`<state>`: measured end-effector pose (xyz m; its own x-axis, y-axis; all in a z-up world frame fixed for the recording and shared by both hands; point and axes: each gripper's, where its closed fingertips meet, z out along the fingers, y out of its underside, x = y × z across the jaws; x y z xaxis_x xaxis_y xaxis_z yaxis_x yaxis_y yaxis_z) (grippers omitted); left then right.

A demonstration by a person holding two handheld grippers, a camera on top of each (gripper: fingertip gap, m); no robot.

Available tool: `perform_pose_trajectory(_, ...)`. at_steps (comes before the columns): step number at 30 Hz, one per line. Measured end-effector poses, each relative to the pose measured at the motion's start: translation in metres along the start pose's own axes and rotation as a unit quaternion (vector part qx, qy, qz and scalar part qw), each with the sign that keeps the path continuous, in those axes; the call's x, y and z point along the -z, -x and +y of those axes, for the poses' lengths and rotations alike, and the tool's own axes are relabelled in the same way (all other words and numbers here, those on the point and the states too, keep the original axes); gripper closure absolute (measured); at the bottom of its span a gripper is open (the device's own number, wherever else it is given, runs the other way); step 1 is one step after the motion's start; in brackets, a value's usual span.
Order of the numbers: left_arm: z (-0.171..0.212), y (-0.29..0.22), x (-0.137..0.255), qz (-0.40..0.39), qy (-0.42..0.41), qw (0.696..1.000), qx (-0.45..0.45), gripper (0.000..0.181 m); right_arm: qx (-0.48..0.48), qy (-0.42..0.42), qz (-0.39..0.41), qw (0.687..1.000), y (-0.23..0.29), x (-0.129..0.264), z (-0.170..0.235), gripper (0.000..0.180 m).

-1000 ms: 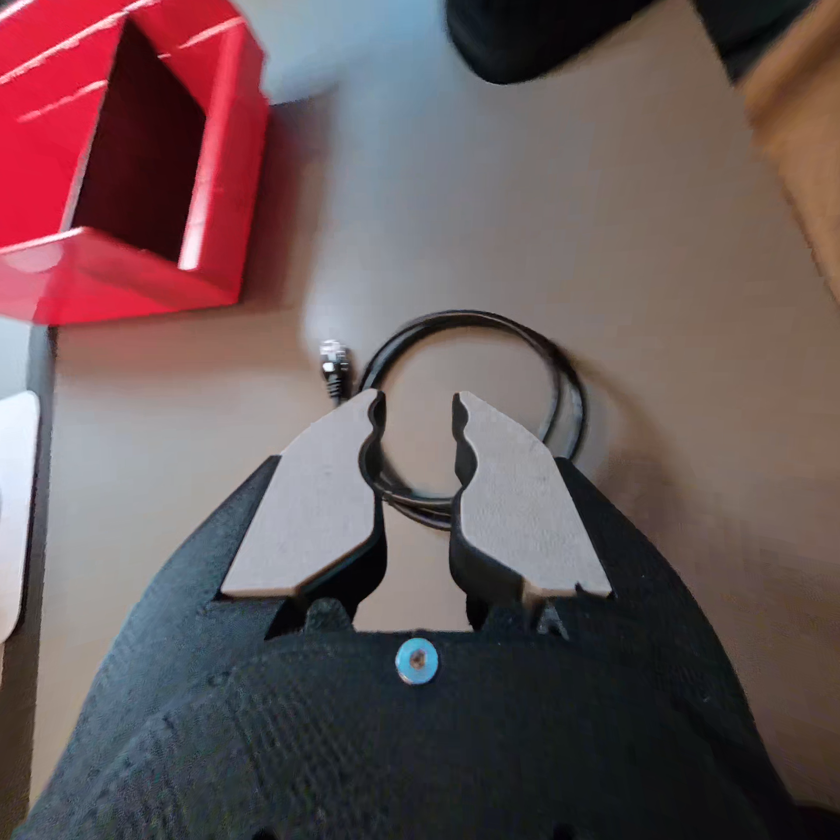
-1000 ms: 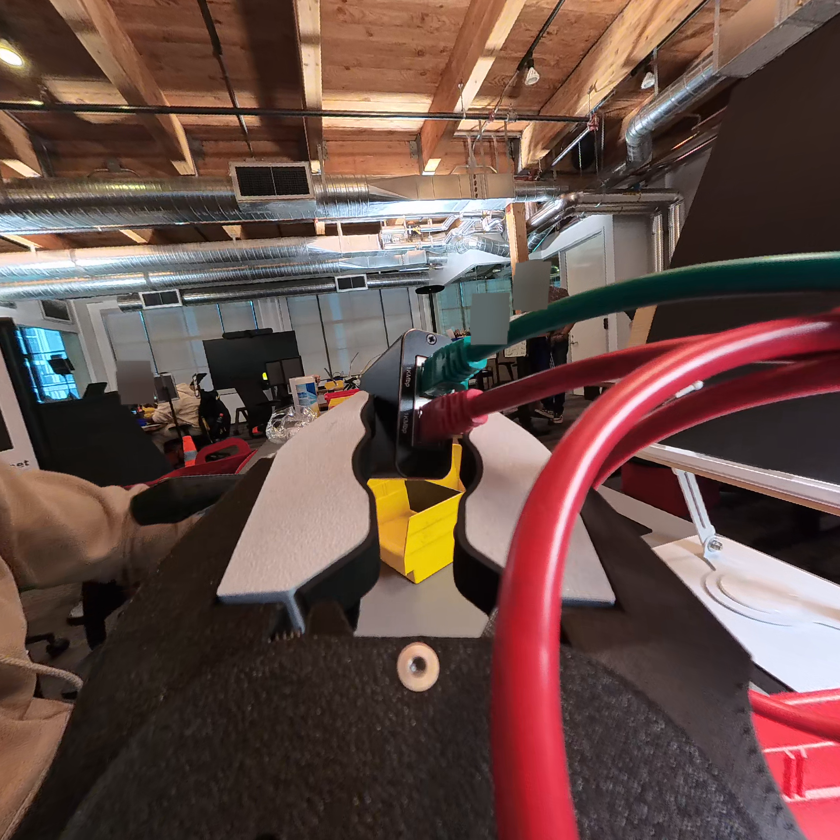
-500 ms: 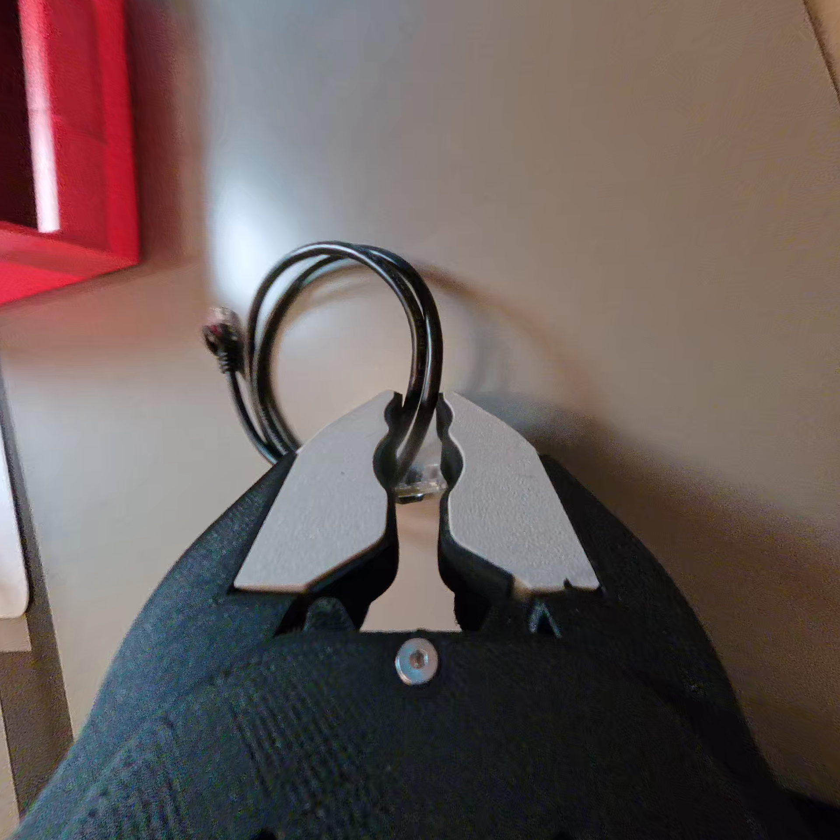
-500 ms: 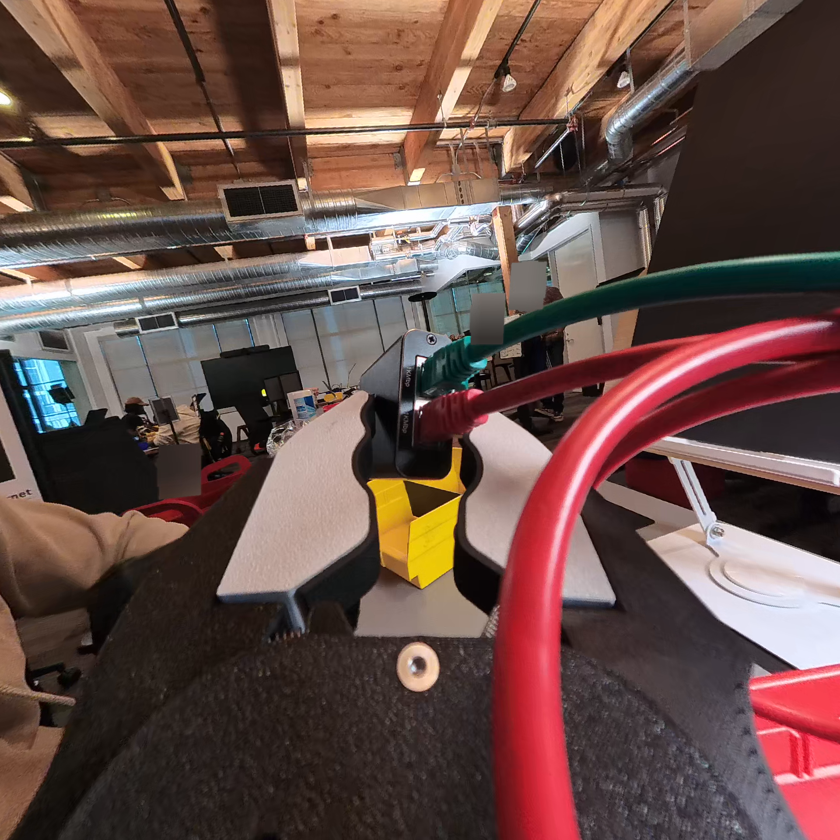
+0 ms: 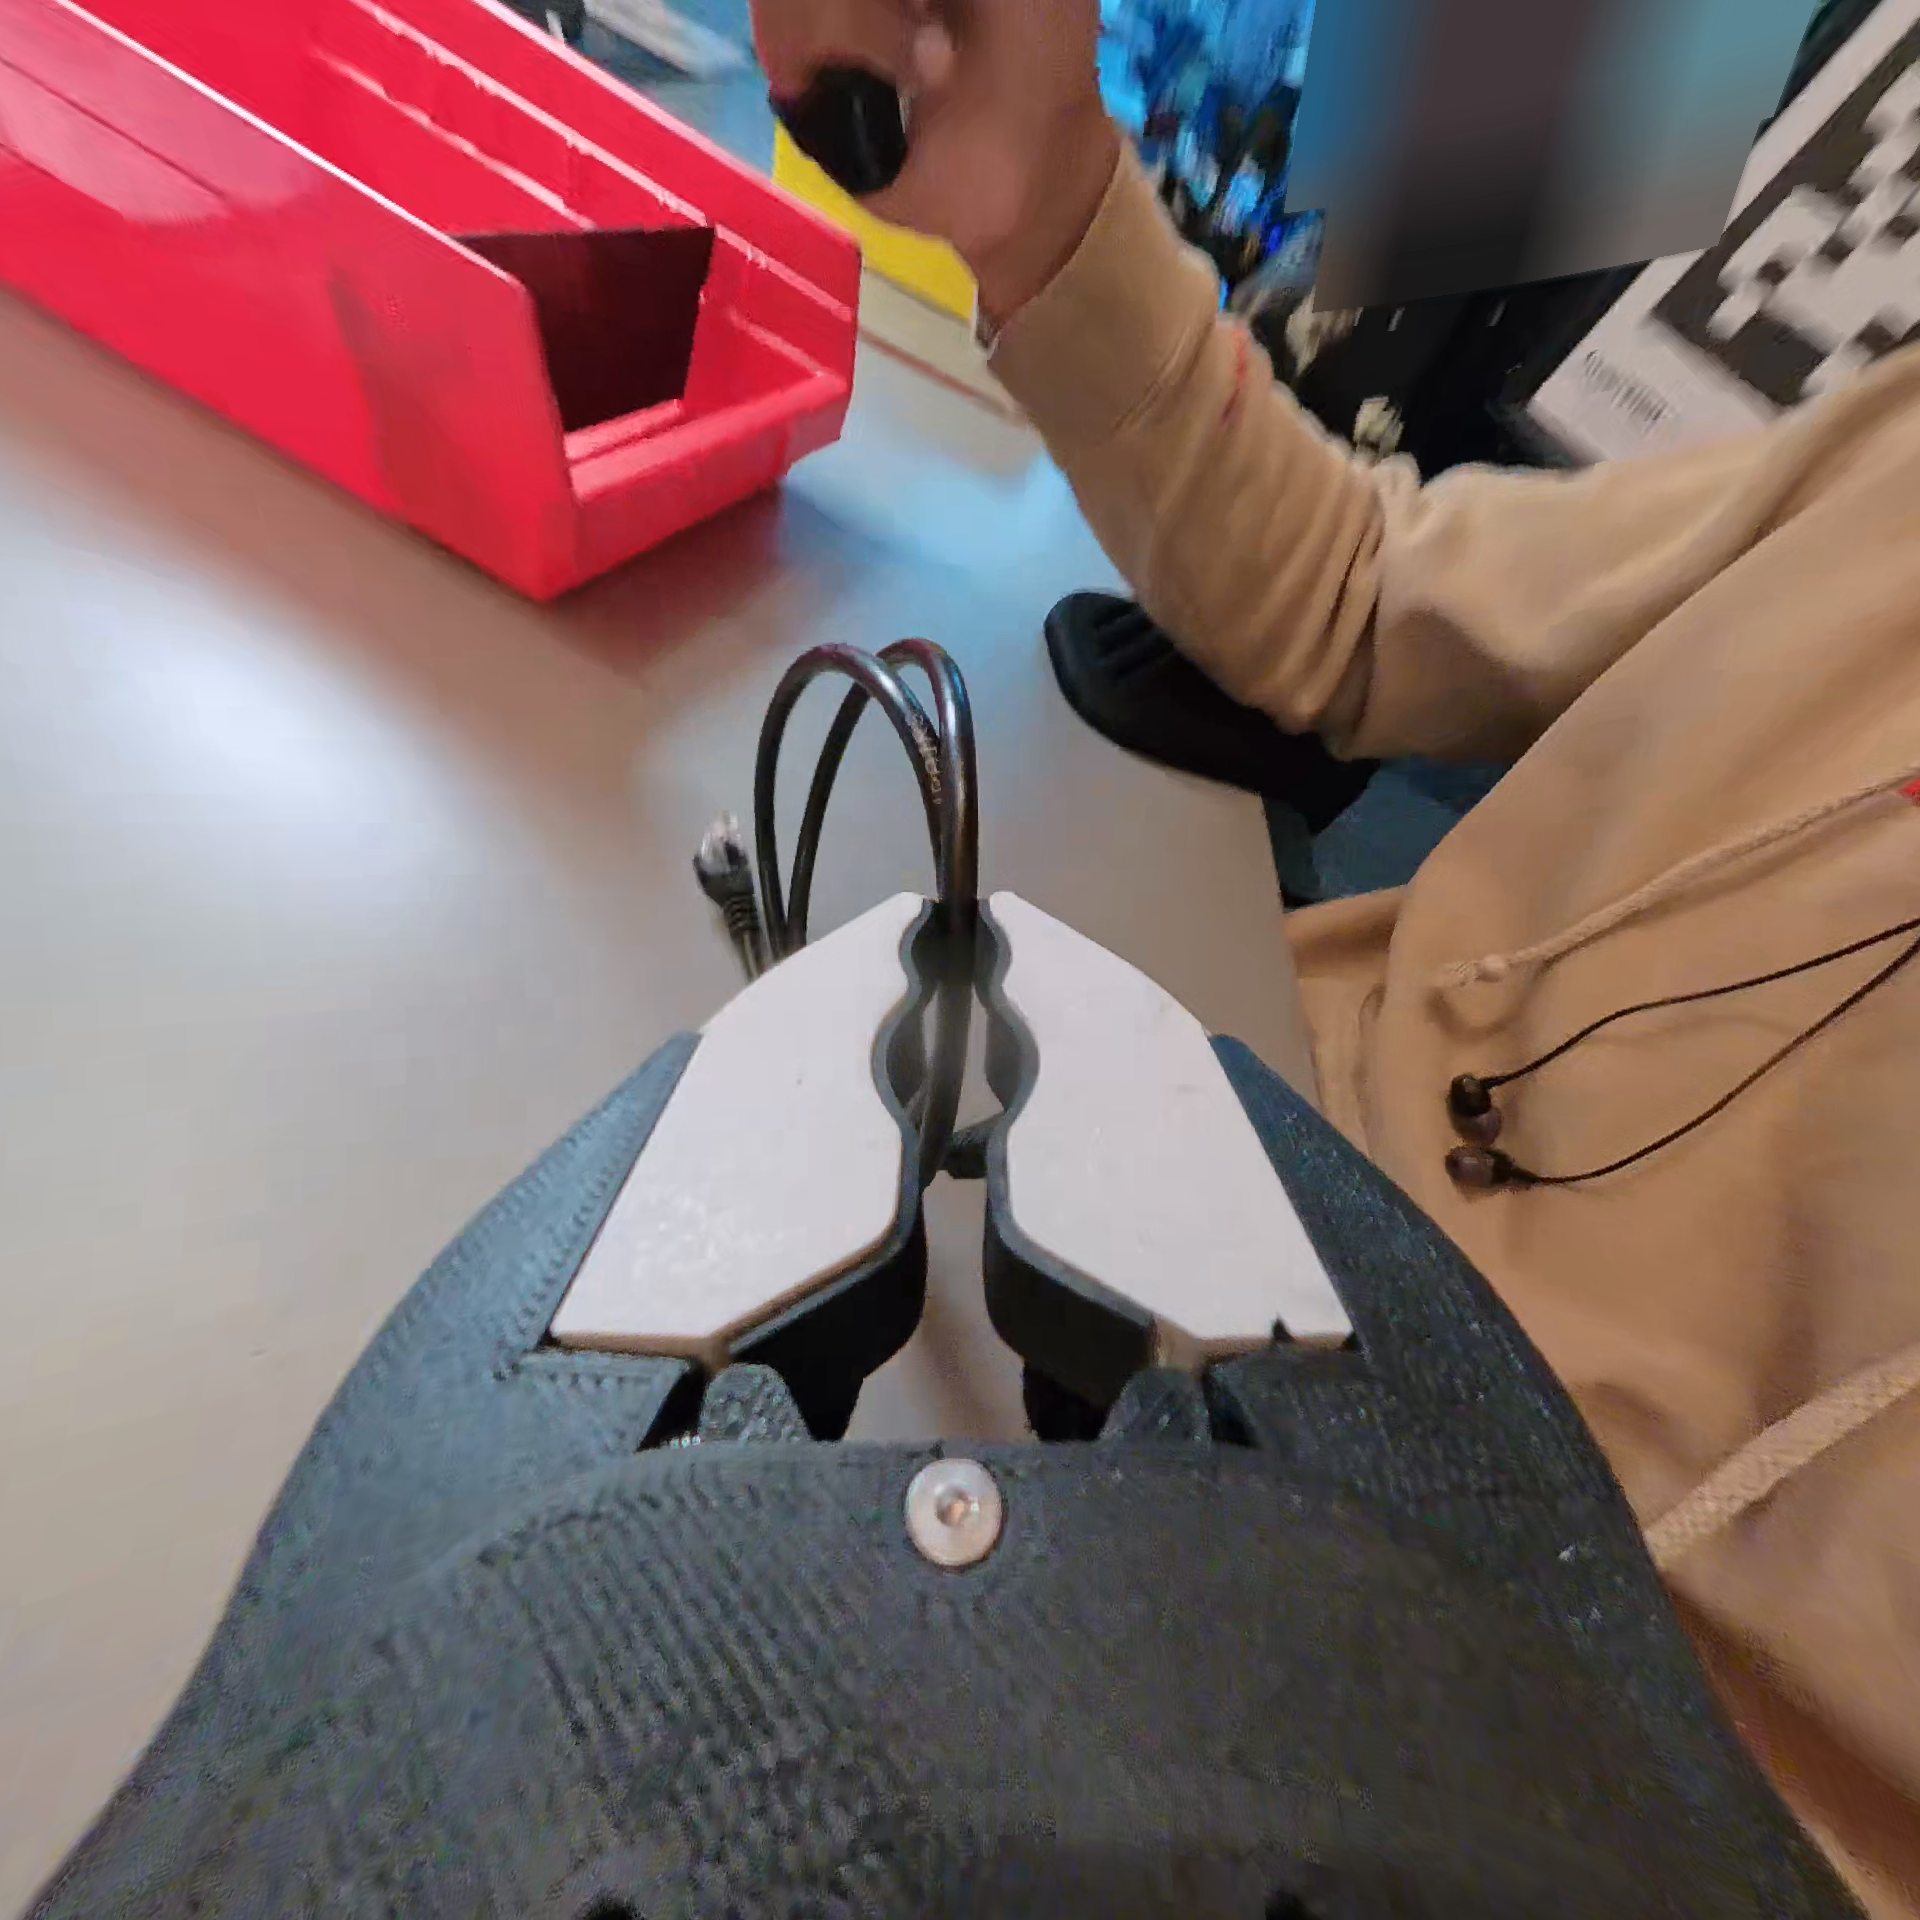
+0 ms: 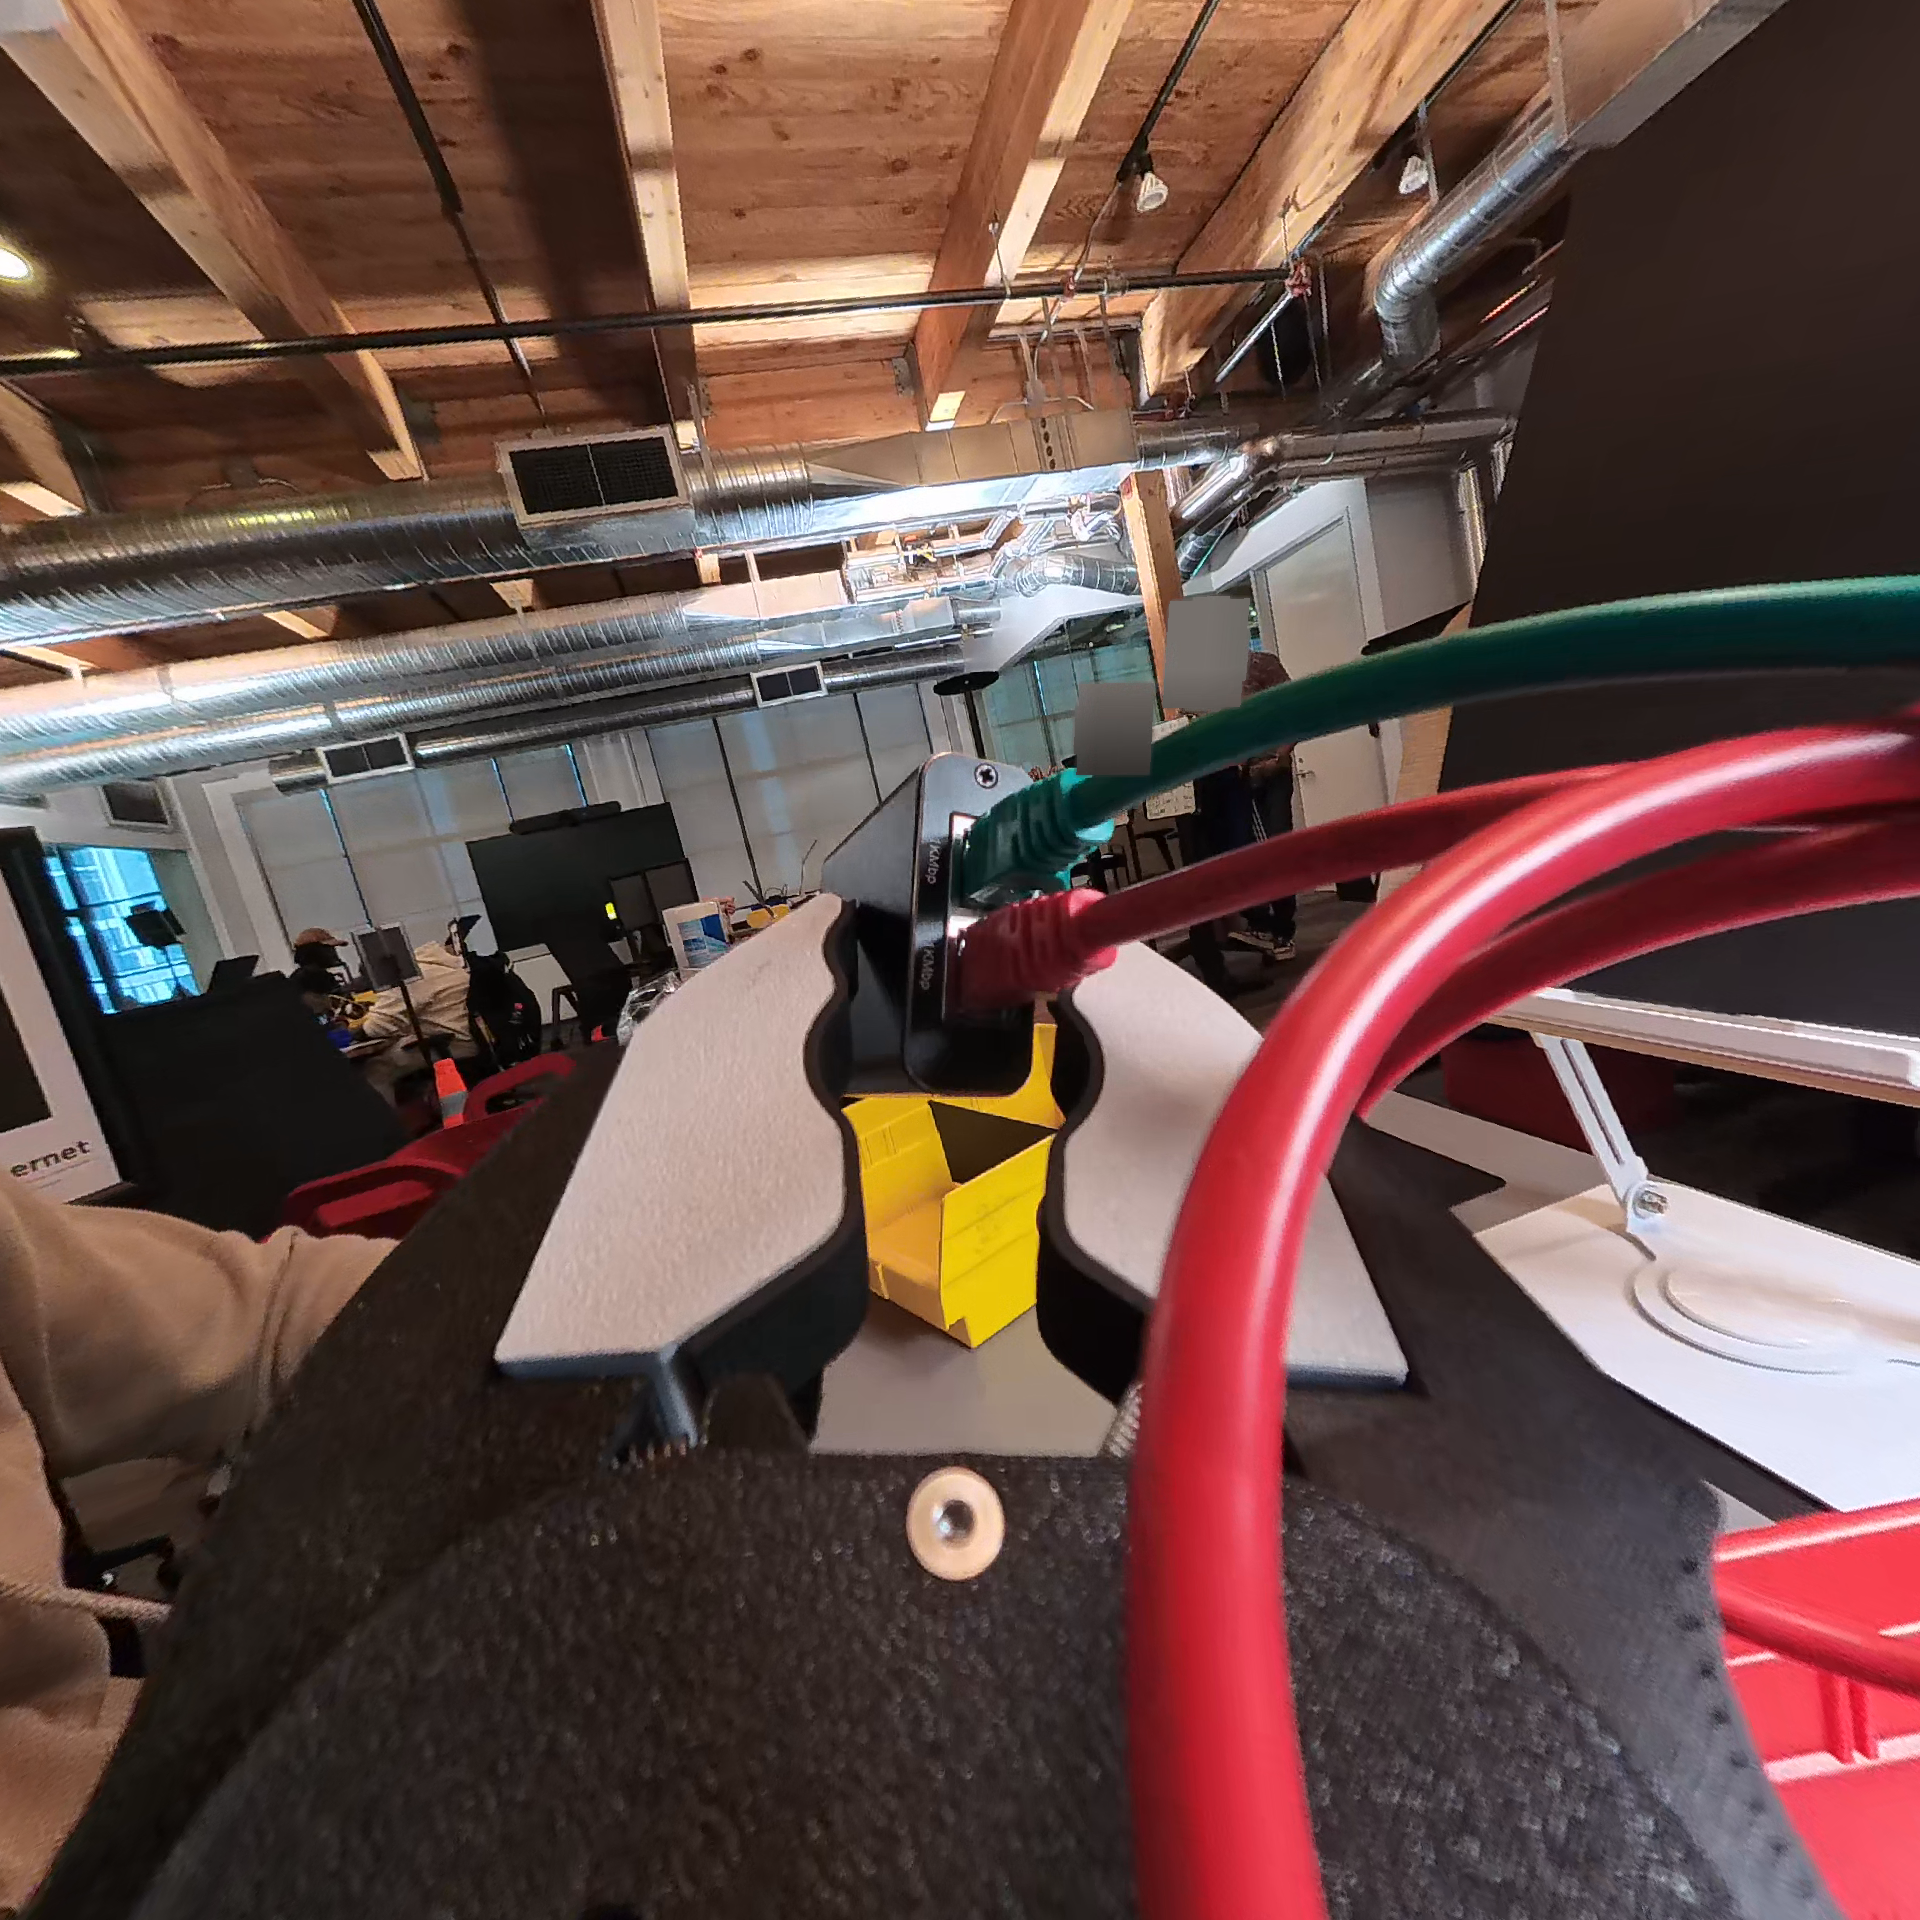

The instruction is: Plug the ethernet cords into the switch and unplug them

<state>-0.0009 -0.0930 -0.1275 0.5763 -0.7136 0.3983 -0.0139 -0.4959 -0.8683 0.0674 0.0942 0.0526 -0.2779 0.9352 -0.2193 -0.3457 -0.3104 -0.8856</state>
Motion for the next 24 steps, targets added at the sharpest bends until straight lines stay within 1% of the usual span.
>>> perform_pose_trajectory(3,-0.002,0.018,0.014,-0.033,-0.024,0.998,0.044,0.175,-0.006,0.000,0.002,1.000,-0.002,0.000,0.002,0.145)
perform_pose_trajectory(6,0.004,0.040,0.026,-0.067,-0.002,0.992,0.110,0.175,-0.016,0.001,0.003,1.000,-0.004,-0.001,0.005,0.145)
perform_pose_trajectory(8,0.009,0.061,0.035,-0.113,0.004,0.985,0.132,0.175,-0.016,0.002,0.003,1.000,-0.004,-0.001,0.006,0.145)
perform_pose_trajectory(10,0.019,0.080,0.042,-0.158,0.041,0.977,0.134,0.173,-0.013,0.004,0.003,1.000,-0.003,-0.001,0.006,0.145)
perform_pose_trajectory(12,0.022,0.094,0.049,-0.204,0.061,0.970,0.118,0.162,-0.010,0.005,0.003,1.000,-0.003,-0.001,0.005,0.145)
perform_pose_trajectory(13,0.020,0.100,0.054,-0.232,0.066,0.965,0.099,0.157,-0.009,0.005,0.003,1.000,-0.003,-0.001,0.005,0.145)
perform_pose_trajectory(15,0.007,0.104,0.062,-0.278,0.056,0.958,0.048,0.154,-0.008,0.003,0.005,1.000,-0.004,0.000,0.003,0.145)
perform_pose_trajectory(16,0.000,0.100,0.060,-0.281,0.050,0.958,0.031,0.153,-0.010,0.002,0.006,1.000,-0.005,0.001,0.003,0.145)
perform_pose_trajectory(17,-0.006,0.094,0.054,-0.267,0.047,0.962,0.024,0.153,-0.013,0.000,0.006,1.000,-0.007,0.001,0.003,0.145)
perform_pose_trajectory(19,-0.006,0.079,0.032,-0.219,0.059,0.973,0.035,0.151,-0.023,-0.003,0.005,1.000,-0.008,0.001,0.004,0.145)
perform_pose_trajectory(21,0.008,0.068,0.004,-0.169,0.106,0.978,0.067,0.148,-0.030,-0.004,0.003,1.000,-0.007,0.000,0.005,0.145)
perform_pose_trajectory(24,0.038,0.068,-0.033,-0.138,0.189,0.965,0.116,0.145,-0.024,-0.001,0.001,1.000,-0.004,-0.001,0.004,0.145)
